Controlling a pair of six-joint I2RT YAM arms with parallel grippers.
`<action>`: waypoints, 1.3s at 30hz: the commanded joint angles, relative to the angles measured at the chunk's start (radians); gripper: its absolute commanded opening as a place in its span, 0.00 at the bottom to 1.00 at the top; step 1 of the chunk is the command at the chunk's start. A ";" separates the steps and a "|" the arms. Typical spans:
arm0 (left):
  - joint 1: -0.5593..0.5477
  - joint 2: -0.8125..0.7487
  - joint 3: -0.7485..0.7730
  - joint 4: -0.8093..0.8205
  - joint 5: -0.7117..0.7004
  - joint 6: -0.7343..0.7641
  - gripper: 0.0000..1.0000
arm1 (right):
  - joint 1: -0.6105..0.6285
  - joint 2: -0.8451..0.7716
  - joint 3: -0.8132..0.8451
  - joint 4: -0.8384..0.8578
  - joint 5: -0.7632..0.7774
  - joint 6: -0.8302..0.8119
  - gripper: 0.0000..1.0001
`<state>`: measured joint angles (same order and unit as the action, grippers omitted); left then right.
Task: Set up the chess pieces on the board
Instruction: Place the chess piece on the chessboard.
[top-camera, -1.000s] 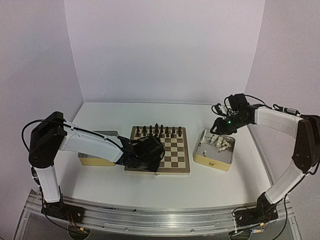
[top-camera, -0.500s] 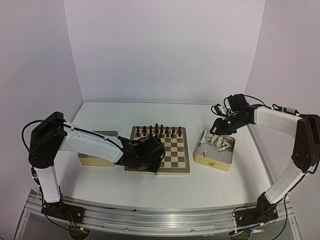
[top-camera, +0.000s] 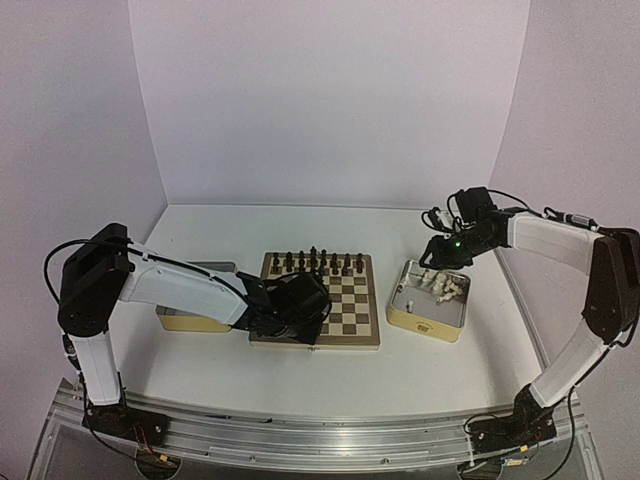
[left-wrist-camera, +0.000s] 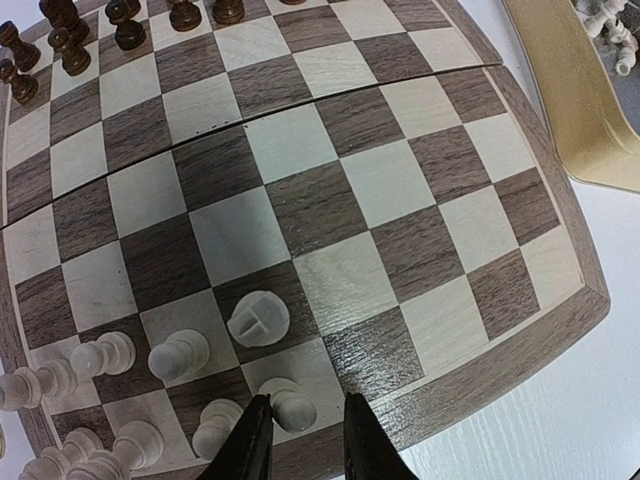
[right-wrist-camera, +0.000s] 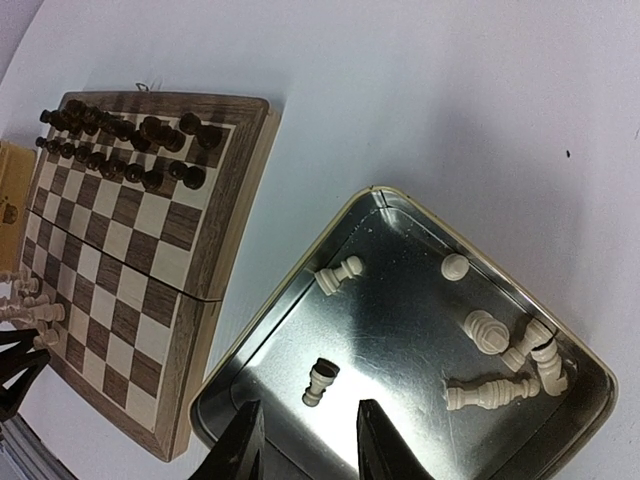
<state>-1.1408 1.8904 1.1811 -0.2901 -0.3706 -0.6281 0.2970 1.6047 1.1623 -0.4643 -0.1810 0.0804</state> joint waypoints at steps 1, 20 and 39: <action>-0.005 0.011 0.053 -0.010 -0.017 0.009 0.25 | -0.005 0.015 0.039 0.003 -0.018 -0.007 0.31; -0.005 0.030 0.061 0.027 0.054 0.056 0.22 | -0.004 0.023 0.047 0.003 -0.017 -0.010 0.31; -0.005 0.026 0.064 -0.008 0.017 0.023 0.29 | -0.005 0.021 0.045 0.003 -0.023 -0.009 0.31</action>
<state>-1.1408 1.9182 1.2095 -0.2886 -0.3367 -0.6022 0.2970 1.6215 1.1725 -0.4644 -0.1844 0.0788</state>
